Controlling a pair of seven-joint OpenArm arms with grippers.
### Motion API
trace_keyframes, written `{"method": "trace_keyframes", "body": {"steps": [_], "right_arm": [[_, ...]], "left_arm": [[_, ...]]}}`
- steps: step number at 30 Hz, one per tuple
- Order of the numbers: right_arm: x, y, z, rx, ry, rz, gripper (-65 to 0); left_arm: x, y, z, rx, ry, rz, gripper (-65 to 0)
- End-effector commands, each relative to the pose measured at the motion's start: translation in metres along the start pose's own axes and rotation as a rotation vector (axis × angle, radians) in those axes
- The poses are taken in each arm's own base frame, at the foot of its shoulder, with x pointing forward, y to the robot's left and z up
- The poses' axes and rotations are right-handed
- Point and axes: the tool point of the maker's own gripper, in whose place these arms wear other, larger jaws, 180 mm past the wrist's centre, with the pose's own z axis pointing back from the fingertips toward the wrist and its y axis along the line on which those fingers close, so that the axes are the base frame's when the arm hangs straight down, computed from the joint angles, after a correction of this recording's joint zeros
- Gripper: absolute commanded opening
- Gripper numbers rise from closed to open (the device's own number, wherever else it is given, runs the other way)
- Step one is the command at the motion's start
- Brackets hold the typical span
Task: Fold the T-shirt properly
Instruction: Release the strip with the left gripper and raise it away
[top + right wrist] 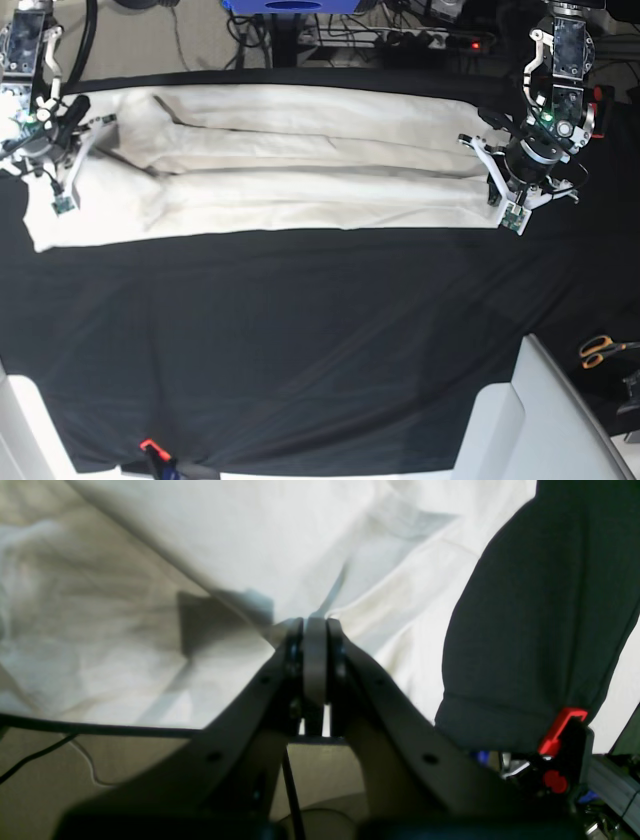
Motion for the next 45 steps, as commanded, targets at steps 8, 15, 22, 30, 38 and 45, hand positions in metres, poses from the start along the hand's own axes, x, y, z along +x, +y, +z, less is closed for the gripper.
{"method": "trace_keyframes", "body": {"steps": [8, 15, 22, 30, 38, 45], "right_arm": [[-0.001, -0.006, 0.004, -0.017, -0.007, 0.006, -65.0], [-0.005, -0.004, 0.002, -0.012, 0.001, 0.005, -65.0], [-0.030, -0.017, -0.006, -0.024, 0.051, -0.058, -65.0], [-0.029, -0.009, -0.009, -0.005, 0.043, -0.063, -65.0], [-0.025, 0.001, -0.009, 0.013, 0.032, -0.071, -65.0], [-0.023, 0.004, -0.007, 0.017, 0.024, -0.078, -65.0]], "left_arm": [[0.001, 0.006, 0.005, 0.018, -0.012, -0.013, -65.0], [0.001, 0.006, 0.005, 0.018, -0.012, -0.013, -65.0], [0.000, 0.006, 0.005, 0.017, -0.011, -0.013, -65.0], [0.001, 0.003, 0.005, 0.012, -0.013, -0.015, -65.0], [0.001, 0.005, 0.005, 0.017, -0.012, -0.012, -65.0], [0.000, 0.004, 0.005, 0.016, -0.011, -0.011, -65.0]]}}
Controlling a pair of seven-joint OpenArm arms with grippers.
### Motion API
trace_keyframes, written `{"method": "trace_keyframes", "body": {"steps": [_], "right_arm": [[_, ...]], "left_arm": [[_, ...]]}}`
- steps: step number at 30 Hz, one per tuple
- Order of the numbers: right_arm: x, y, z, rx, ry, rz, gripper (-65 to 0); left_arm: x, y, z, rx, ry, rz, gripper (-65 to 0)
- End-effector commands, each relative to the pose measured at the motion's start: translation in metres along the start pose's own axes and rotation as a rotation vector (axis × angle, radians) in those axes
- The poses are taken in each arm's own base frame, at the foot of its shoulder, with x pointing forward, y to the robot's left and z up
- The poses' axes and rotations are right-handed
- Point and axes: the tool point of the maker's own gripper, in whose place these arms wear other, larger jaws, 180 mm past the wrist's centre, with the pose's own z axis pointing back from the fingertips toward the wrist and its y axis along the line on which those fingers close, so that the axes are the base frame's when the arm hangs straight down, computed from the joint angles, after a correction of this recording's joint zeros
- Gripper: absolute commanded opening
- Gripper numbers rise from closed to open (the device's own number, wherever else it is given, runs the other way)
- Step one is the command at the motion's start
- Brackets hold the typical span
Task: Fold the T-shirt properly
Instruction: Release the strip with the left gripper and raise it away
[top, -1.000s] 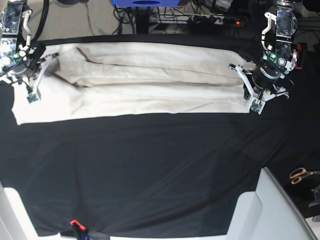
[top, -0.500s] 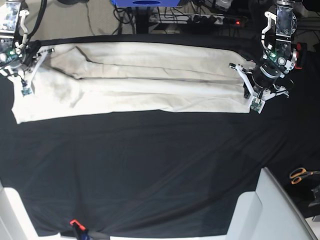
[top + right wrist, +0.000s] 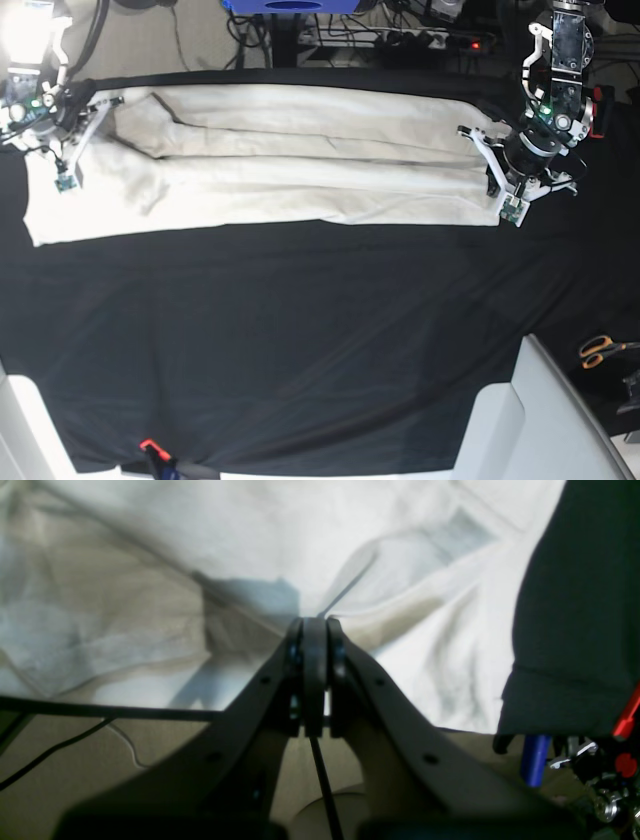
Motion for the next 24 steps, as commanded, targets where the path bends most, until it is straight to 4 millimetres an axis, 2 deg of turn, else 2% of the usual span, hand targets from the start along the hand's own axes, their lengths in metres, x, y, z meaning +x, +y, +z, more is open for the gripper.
{"method": "trace_keyframes", "body": {"steps": [1, 9, 10, 14, 17, 20, 24], "right_arm": [[0.007, -0.009, 0.004, -0.022, -0.026, 0.003, -65.0], [0.005, -0.003, 0.003, -0.011, -0.017, -0.013, -64.5], [0.004, -0.003, 0.003, -0.012, -0.004, -0.014, -63.2], [0.000, -0.005, 0.003, -0.015, 0.017, -0.018, -49.7], [-0.001, -0.005, 0.004, -0.015, 0.020, -0.020, -42.6], [-0.004, -0.004, 0.005, -0.015, 0.019, -0.066, -41.6], [-0.011, -0.015, 0.007, -0.040, 0.020, -0.143, -41.4]], "left_arm": [[0.010, 0.010, 0.003, 0.028, -0.035, -0.007, -65.0], [0.007, 0.006, 0.008, 0.023, -0.030, -0.012, -65.0], [0.006, 0.007, 0.008, 0.023, -0.029, -0.013, -65.0], [0.002, 0.005, 0.009, 0.020, -0.020, -0.013, -65.0], [0.001, 0.006, 0.008, 0.021, -0.015, -0.016, -65.0], [0.000, 0.006, 0.009, 0.019, -0.013, -0.020, -65.0], [-0.007, 0.005, 0.011, 0.032, 0.010, -0.068, -65.0]]}}
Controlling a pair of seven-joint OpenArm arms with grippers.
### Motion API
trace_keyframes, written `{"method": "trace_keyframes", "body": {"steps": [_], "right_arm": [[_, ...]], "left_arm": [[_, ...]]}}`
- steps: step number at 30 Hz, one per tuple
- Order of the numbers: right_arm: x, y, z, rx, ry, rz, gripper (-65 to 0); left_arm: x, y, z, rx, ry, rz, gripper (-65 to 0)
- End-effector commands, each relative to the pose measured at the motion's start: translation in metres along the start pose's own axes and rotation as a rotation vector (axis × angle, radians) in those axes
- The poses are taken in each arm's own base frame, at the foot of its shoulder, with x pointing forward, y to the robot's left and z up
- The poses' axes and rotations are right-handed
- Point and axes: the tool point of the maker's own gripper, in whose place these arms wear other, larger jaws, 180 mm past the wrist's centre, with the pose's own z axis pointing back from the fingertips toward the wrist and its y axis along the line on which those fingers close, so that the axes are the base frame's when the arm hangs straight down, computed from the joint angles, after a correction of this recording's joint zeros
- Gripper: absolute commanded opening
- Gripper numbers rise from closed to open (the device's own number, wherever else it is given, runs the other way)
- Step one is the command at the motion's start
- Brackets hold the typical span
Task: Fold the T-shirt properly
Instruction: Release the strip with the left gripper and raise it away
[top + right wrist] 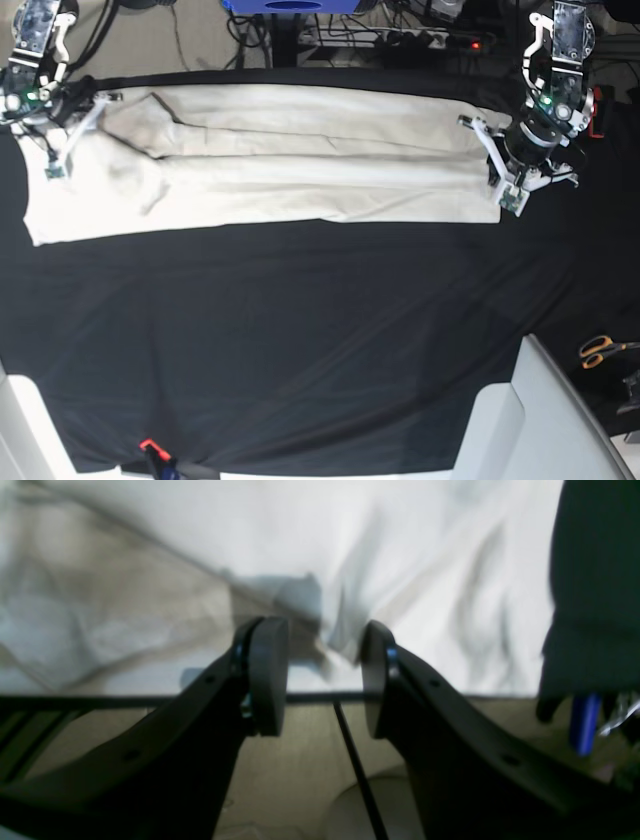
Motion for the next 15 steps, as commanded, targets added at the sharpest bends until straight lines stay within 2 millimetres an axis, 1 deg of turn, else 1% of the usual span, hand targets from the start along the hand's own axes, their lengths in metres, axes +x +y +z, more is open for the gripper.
{"method": "trace_keyframes", "body": {"steps": [1, 3, 4, 5, 8, 10, 12, 14, 15], "right_arm": [[0.012, -0.010, 0.006, -0.026, -0.041, 0.002, -41.4], [0.015, -0.011, 0.010, -0.034, -0.054, 0.005, -41.4], [0.017, -0.012, 0.012, -0.038, -0.061, 0.005, -41.4], [0.019, -0.013, 0.014, -0.042, -0.069, 0.006, -41.4], [0.019, -0.023, 0.019, -0.066, -0.079, -0.020, -41.4], [0.018, -0.027, 0.019, -0.074, -0.080, -0.040, -41.4], [0.019, -0.029, 0.020, -0.077, -0.084, -0.041, -41.4], [0.018, -0.029, 0.020, -0.076, -0.084, -0.042, -41.4], [0.018, -0.028, 0.019, -0.074, -0.085, -0.039, -41.4]], "left_arm": [[0.006, 0.008, 0.003, 0.032, -0.019, -0.036, -65.0], [-0.002, 0.005, 0.004, 0.047, 0.011, -0.079, -65.0], [-0.004, 0.004, 0.005, 0.053, 0.015, -0.091, -65.0], [-0.001, 0.004, 0.007, 0.060, 0.010, -0.099, -65.0], [0.004, 0.006, 0.013, 0.069, -0.009, -0.105, -50.0], [0.010, 0.008, 0.015, 0.076, -0.023, -0.109, -43.4], [0.013, 0.010, 0.015, 0.082, -0.027, -0.109, -39.3], [0.017, 0.011, 0.016, 0.086, -0.037, -0.109, -37.4], [0.027, 0.014, 0.016, 0.096, -0.061, -0.107, -37.0]]}}
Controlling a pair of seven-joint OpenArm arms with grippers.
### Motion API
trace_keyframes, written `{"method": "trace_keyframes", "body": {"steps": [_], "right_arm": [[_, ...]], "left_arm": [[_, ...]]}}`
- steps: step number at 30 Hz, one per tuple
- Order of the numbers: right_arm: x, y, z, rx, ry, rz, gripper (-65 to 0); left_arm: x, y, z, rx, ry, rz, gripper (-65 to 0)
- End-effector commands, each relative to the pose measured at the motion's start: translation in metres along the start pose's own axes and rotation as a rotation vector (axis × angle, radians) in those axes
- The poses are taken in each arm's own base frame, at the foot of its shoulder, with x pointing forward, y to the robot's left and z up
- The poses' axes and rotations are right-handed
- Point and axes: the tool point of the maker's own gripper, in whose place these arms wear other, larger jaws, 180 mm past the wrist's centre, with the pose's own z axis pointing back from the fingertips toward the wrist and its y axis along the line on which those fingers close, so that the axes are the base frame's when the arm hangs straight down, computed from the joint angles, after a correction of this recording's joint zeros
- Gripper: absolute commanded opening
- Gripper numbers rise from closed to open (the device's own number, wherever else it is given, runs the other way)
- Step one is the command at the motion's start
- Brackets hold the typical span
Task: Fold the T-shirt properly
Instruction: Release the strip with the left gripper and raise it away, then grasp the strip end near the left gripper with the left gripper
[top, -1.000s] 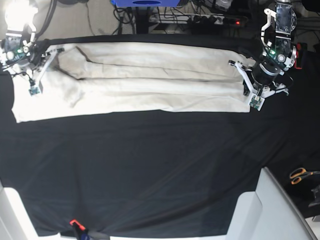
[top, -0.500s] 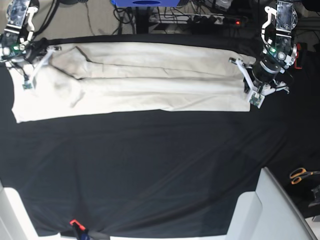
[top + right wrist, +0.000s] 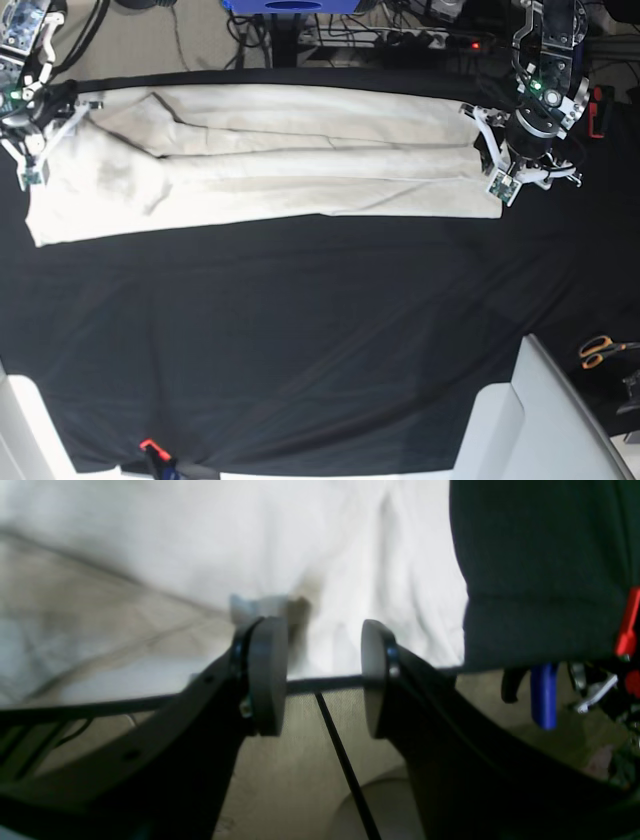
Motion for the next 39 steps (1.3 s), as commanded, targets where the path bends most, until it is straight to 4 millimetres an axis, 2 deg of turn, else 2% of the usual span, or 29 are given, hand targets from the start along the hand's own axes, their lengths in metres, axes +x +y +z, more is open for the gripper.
{"method": "trace_keyframes", "body": {"steps": [1, 2, 4, 7, 8, 10, 13, 16, 20, 25, 31, 33, 37, 39], "right_arm": [[0.009, -0.004, 0.004, -0.011, -0.030, 0.007, -41.4], [0.009, -0.004, 0.004, -0.010, -0.032, 0.006, -41.4], [0.009, -0.004, 0.004, -0.009, -0.032, 0.008, -41.4], [0.009, -0.006, 0.004, -0.013, -0.031, 0.005, -41.4], [0.008, -0.007, 0.004, -0.014, -0.030, 0.009, -41.4], [0.008, -0.007, 0.004, -0.014, -0.032, 0.008, -41.4], [0.011, -0.004, 0.004, -0.008, -0.065, 0.011, -41.4], [0.009, -0.001, 0.003, 0.000, -0.083, 0.016, -41.4], [0.009, -0.001, 0.003, 0.000, -0.085, 0.016, -41.4], [0.009, -0.001, 0.003, 0.000, -0.085, 0.016, -41.4], [0.008, 0.000, 0.003, 0.001, -0.083, 0.018, -41.4], [0.008, 0.000, 0.003, 0.001, -0.083, 0.018, -41.4], [0.008, 0.000, 0.002, 0.002, -0.082, 0.018, -41.4], [0.008, 0.000, 0.002, 0.003, -0.082, 0.019, -41.4]], "left_arm": [[0.027, 0.016, 0.004, 0.047, -0.079, 0.002, -37.0], [0.034, 0.017, 0.005, 0.057, -0.099, 0.018, -37.0], [0.045, 0.038, 0.017, 0.127, -0.136, 0.075, -37.0], [0.043, 0.065, 0.031, 0.219, -0.149, 0.174, -36.9], [0.039, 0.067, 0.033, 0.208, -0.149, 0.186, -36.9], [0.035, 0.058, 0.035, 0.109, -0.183, 0.264, -36.9], [0.007, 0.050, 0.044, -0.039, -0.208, 0.451, -37.2], [-0.015, 0.059, 0.049, -0.138, -0.267, 0.604, -37.4], [-0.060, 0.061, 0.034, -0.169, -0.210, 0.778, -37.2], [-0.074, 0.061, 0.018, -0.161, -0.207, 0.861, -37.2], [-0.071, 0.059, 0.009, -0.170, -0.218, 0.901, -37.2], [-0.063, 0.053, 0.008, -0.193, -0.224, 0.884, -37.2], [-0.052, 0.045, 0.012, -0.222, -0.216, 0.847, -36.9], [-0.048, 0.049, 0.017, -0.215, -0.239, 0.866, -36.9]]}}
